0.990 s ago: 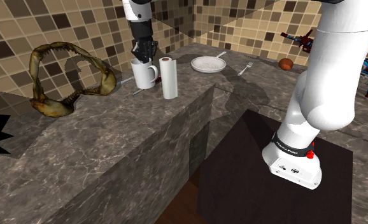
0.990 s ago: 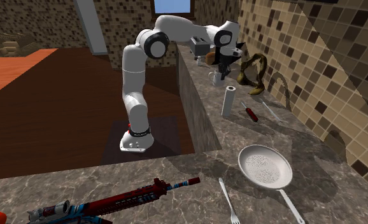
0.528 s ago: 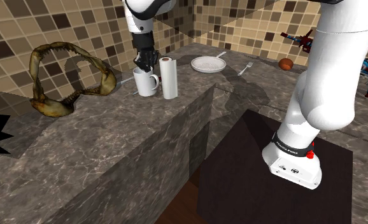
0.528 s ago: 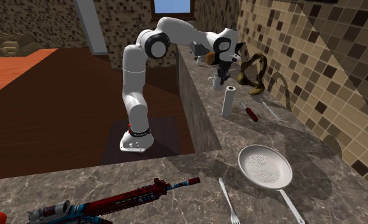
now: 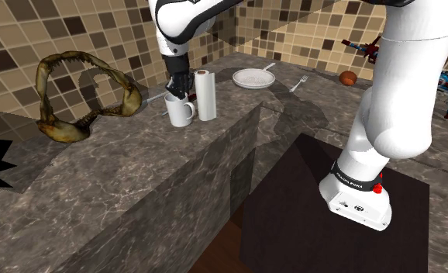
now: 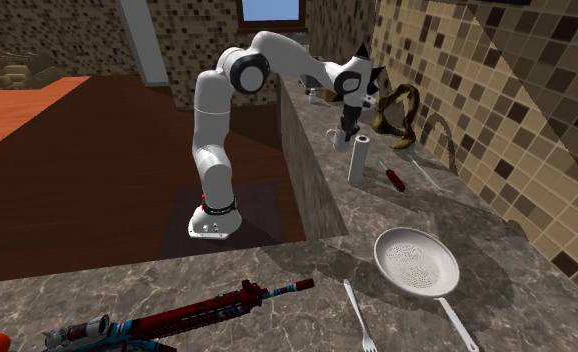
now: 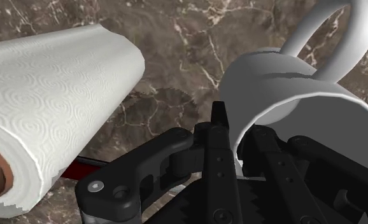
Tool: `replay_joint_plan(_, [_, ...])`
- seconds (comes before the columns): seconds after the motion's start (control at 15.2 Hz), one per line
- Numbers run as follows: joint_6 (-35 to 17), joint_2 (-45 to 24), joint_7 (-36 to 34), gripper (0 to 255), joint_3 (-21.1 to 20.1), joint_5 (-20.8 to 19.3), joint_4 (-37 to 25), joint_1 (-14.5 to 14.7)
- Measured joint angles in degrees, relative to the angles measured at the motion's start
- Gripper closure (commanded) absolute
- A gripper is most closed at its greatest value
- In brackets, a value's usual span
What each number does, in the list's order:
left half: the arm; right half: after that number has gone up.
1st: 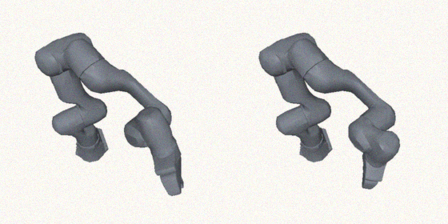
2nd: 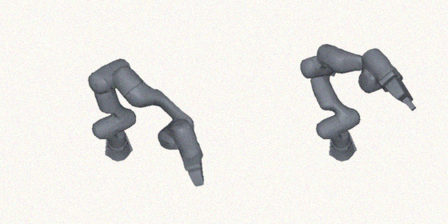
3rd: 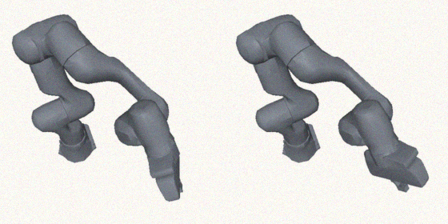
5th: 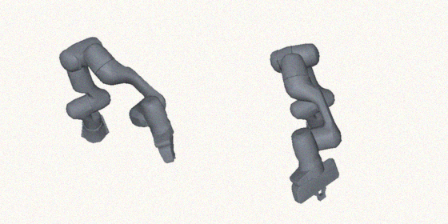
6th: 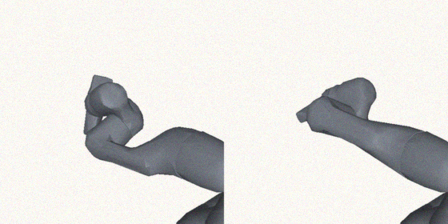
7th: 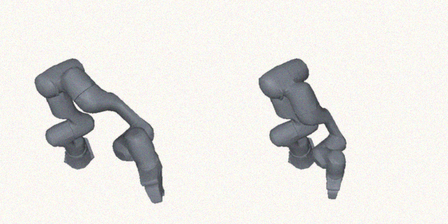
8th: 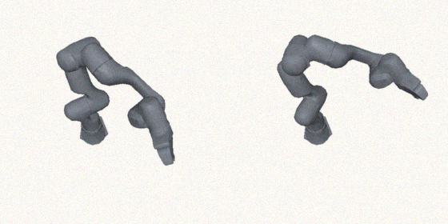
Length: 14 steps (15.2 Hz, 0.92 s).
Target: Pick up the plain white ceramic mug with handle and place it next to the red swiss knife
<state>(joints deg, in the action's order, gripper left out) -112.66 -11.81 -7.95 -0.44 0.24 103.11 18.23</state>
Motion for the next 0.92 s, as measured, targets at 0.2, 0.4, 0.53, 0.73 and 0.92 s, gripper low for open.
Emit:
replay_joint_plan(0.2, [-2.14,-0.7,0.04,255,0.0,0.01,1.44,-0.01])
replay_joint_plan(0.4, [-4.19,-1.57,-0.07,255,-0.03,0.0,2.61,0.05])
replay_joint_plan(0.53, [-5.76,-2.18,0.08,255,0.01,0.01,3.58,-0.02])
replay_joint_plan(0.73, [-7.61,-3.04,-0.11,255,-0.05,-0.02,4.58,0.09])
replay_joint_plan(0.92, [-8.54,-3.33,-0.04,255,-0.02,-0.01,5.21,0.05])
